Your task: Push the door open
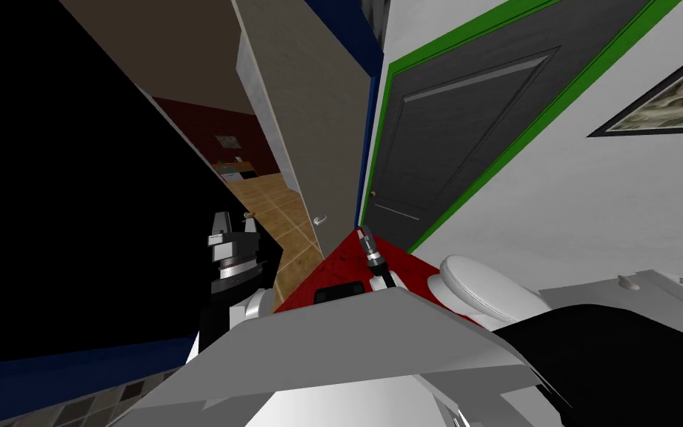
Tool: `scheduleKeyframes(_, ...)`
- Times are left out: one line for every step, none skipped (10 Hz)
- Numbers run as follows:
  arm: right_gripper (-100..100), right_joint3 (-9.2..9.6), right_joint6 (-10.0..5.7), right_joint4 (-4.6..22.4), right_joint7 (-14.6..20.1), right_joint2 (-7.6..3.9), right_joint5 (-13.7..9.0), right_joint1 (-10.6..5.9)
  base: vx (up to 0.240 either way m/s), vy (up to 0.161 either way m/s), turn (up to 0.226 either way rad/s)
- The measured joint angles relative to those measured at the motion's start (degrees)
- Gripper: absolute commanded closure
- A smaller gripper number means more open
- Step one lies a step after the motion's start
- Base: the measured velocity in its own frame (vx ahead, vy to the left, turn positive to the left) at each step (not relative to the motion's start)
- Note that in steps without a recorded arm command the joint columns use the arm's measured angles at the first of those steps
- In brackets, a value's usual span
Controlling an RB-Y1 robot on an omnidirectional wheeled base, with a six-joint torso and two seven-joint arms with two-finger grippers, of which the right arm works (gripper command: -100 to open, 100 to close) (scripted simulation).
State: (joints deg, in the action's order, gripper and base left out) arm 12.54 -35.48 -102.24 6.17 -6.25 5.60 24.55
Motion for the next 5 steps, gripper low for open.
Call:
scheduleKeyframes(-100, 0.72, -0.01, 1.3, 0.2, 0.15, 0.6, -0.48, 0.099, 0.014, 0.029)
scheduleKeyframes(-100, 1.3, -0.16, 2.9, 0.3, 0.2, 1.2, -0.99, 0.103, 0.003, 0.031)
scheduleKeyframes(-100, 2.0, -0.6, 4.0, 0.5, 0.13, 1.7, -0.8, 0.098, 0.004, 0.028)
scheduleKeyframes(-100, 2.56, -1.54, 6.2, 0.6, 0.24, 2.3, -1.16, 0.093, 0.0, 0.033)
scheduleKeyframes(-100, 3.21, -1.59, 6.7, 0.9, 0.04, 2.8, -1.08, 0.107, -0.012, 0.024)
